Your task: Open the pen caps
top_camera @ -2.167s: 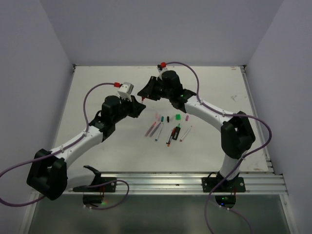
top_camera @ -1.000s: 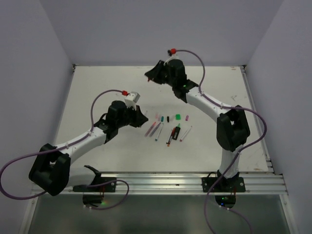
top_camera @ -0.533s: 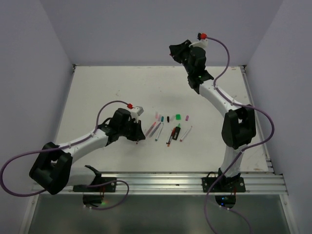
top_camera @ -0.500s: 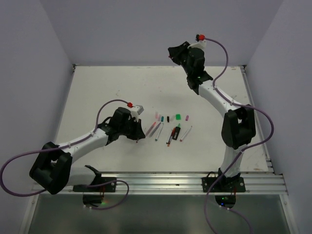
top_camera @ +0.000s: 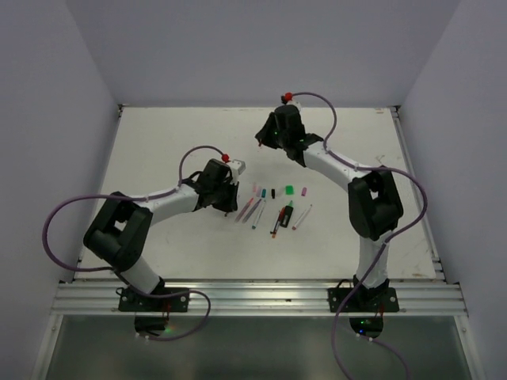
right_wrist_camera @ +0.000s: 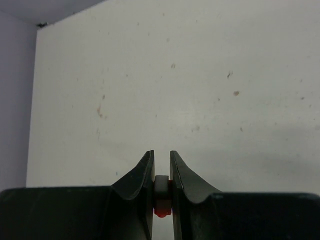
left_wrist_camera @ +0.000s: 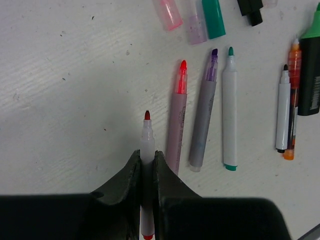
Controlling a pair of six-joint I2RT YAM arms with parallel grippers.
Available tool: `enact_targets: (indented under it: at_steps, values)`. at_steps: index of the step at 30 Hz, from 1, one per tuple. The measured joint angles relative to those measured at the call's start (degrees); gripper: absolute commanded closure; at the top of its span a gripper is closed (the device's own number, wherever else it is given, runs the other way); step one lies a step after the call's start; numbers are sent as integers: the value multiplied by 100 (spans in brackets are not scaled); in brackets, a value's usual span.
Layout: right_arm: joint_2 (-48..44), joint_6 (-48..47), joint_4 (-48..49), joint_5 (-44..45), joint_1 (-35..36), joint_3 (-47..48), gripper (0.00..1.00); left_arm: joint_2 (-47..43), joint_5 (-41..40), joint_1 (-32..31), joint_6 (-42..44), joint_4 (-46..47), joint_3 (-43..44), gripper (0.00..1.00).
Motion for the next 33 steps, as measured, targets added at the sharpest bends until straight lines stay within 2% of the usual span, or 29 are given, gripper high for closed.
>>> enact_targets:
  at_steps: [8, 15, 24, 29, 33]
  values:
    - [439, -116, -393, 28, 723, -267, 100, 365, -76, 0, 22, 83, 24, 100]
    - [627, -35, -361, 70, 855, -684, 100, 376, -98, 0, 0, 203, 0, 87]
    - [745, 127, -59, 118, 866, -1064, 95, 378, -214, 0, -50, 487, -92, 73]
    - [754, 245, 315, 90, 866, -1222, 93, 378, -243, 0, -57, 586, -114, 70]
    - [754, 328, 538, 81, 866, -1327, 86, 372, -289, 0, -105, 651, -140, 67]
